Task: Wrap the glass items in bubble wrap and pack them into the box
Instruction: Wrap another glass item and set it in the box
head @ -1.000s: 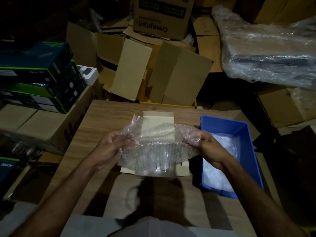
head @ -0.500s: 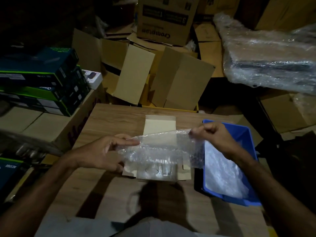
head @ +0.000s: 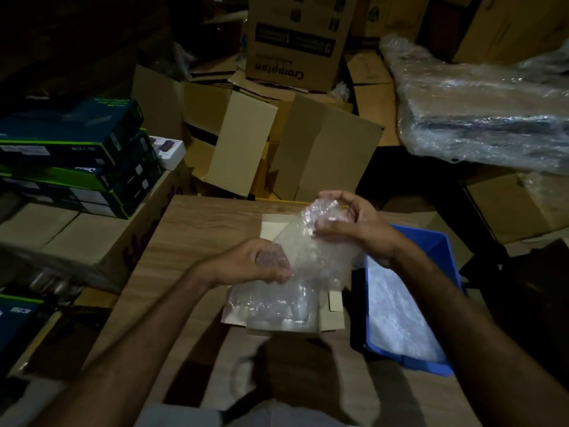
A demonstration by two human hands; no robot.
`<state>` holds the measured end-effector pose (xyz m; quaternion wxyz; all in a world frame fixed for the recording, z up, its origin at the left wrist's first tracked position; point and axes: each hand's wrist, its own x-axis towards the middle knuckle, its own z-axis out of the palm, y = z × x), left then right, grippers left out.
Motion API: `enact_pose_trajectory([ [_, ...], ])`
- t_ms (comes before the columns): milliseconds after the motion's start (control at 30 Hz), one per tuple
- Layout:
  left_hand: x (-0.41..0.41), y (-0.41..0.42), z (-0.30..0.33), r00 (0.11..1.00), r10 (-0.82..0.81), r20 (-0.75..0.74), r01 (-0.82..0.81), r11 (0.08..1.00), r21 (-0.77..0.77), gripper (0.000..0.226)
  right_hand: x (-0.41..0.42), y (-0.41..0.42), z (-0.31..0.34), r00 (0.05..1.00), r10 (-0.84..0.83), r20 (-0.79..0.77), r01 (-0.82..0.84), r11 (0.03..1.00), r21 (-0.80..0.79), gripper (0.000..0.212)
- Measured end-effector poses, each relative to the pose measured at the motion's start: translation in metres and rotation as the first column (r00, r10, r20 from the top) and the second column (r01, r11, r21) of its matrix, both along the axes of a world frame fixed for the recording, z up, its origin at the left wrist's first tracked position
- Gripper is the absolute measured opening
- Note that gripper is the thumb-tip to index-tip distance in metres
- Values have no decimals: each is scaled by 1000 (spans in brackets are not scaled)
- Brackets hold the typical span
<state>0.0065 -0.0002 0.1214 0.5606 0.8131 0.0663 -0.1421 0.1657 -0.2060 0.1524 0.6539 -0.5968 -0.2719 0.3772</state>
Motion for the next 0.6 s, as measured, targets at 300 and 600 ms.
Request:
enact_pose_trajectory([
  [300, -17, -28, -30, 833, 553, -13, -504, 749, -430, 48, -67, -17, -102, 690, 120, -714, -36, 991, 132, 122],
  [600, -27, -48, -45, 699, 715, 25, -646, 646, -407, 58, -65, -4, -82, 887, -149, -438, 157, 987, -17, 41],
])
